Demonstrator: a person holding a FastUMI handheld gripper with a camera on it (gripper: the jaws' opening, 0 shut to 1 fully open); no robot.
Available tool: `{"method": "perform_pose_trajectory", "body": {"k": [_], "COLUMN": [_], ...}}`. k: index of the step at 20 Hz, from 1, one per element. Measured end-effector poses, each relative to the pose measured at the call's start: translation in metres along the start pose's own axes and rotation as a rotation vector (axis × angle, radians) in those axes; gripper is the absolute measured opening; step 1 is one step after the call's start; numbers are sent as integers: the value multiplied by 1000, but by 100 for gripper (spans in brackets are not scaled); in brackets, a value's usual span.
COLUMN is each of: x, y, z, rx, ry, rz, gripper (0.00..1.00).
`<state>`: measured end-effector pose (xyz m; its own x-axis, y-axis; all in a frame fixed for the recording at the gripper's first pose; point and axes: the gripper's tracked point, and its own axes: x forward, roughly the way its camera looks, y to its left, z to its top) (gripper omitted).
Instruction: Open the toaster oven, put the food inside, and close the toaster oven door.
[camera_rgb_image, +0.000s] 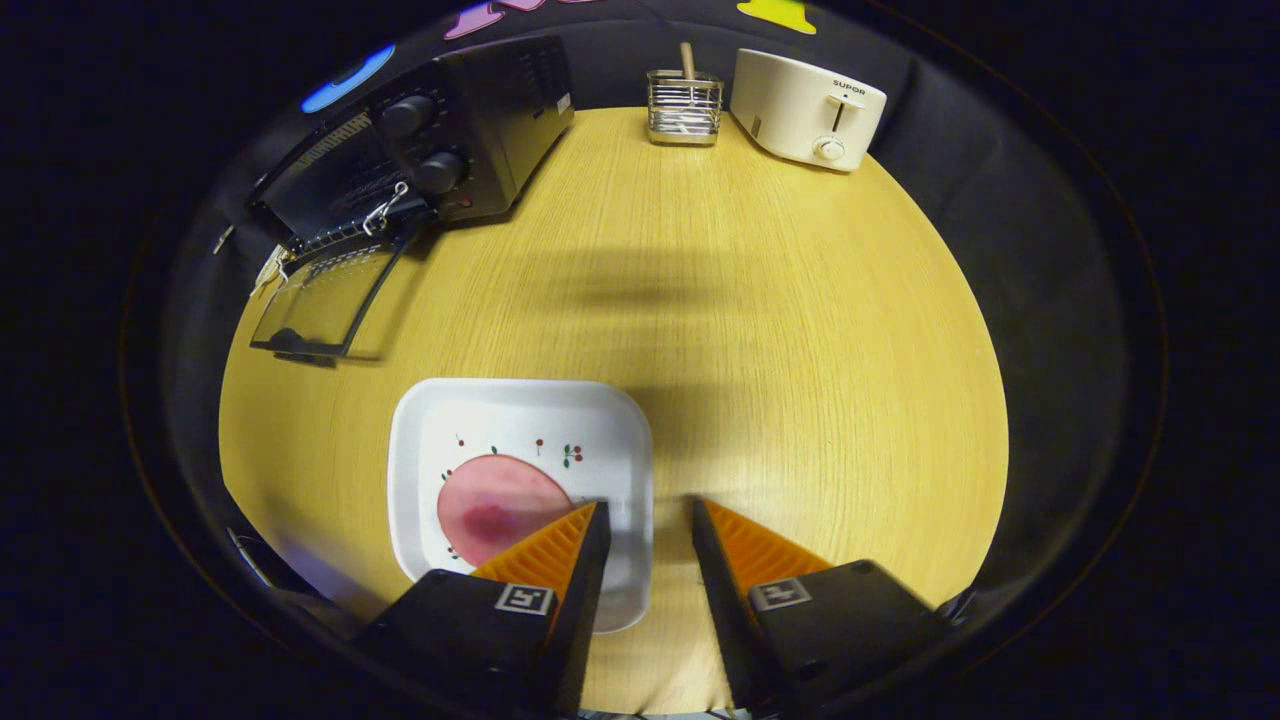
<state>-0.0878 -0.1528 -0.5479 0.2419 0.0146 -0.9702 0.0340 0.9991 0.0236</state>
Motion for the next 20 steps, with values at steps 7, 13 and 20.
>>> {"method": "perform_pose_trajectory", "body": {"k": [7, 13, 20], "x": [3, 1, -13], "y": [1, 5, 26], "z": [-5, -8, -13], "rx": [48, 143, 515], "ry": [82, 155, 243], "rz": [48, 206, 484], "gripper": [6, 5, 5]}}
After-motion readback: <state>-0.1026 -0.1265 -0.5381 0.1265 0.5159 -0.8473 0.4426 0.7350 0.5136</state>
